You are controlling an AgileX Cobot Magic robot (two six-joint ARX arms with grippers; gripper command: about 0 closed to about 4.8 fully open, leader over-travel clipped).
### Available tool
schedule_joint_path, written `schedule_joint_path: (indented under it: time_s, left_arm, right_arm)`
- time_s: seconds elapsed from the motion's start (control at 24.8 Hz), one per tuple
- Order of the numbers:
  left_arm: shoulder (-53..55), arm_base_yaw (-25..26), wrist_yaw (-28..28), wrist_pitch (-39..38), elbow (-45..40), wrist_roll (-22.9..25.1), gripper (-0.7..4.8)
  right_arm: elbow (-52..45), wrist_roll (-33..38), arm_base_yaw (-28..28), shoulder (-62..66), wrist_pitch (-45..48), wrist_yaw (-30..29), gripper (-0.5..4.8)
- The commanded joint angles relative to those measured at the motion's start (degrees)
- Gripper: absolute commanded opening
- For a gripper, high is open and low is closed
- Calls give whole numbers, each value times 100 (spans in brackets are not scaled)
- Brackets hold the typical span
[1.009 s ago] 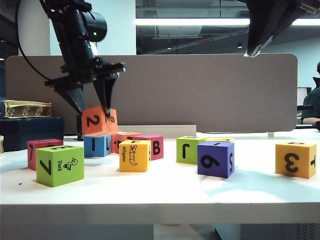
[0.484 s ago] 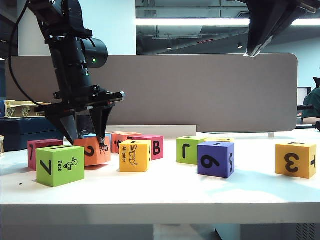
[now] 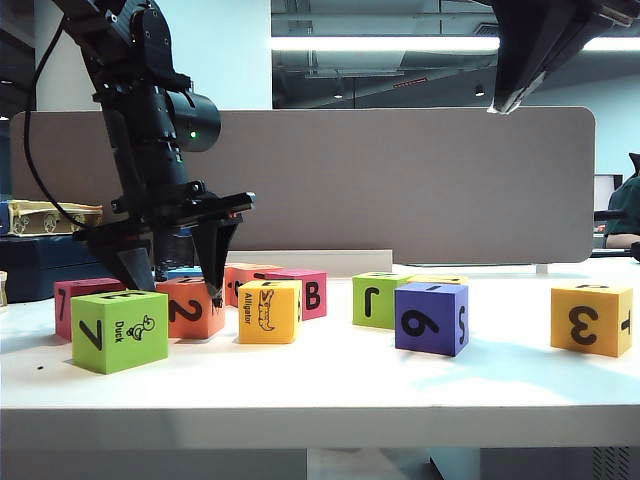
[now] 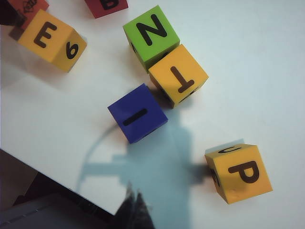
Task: Select the appropriate blocks from the scattered letter blocks on the table and arrange them in a row to spell out "DEEP".
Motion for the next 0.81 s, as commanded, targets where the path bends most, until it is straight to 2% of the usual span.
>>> schedule_joint_path:
  time_s: [0.04,0.24,0.48,0.69,0.81]
  left_arm:
    - [-55,11,26,-26,55,31,355]
    - [-57,13,-179,-339,444,81,355]
    - [-59,13,-560,-1836,1572,730,354]
    - [-103,13,-560,-2557,1720,1069,347]
    - [-164,13,-562,-2590,1718,1202,340]
  right_arm:
    - [26,4,7,-11,52,-4,-1]
    - [26,4,7,-11,50,-4,-1]
    - [26,2,7,-11,48,9,-1]
    - [26,4,7,-11,52,9,-1]
    - [26,4,7,-11,50,4,-1]
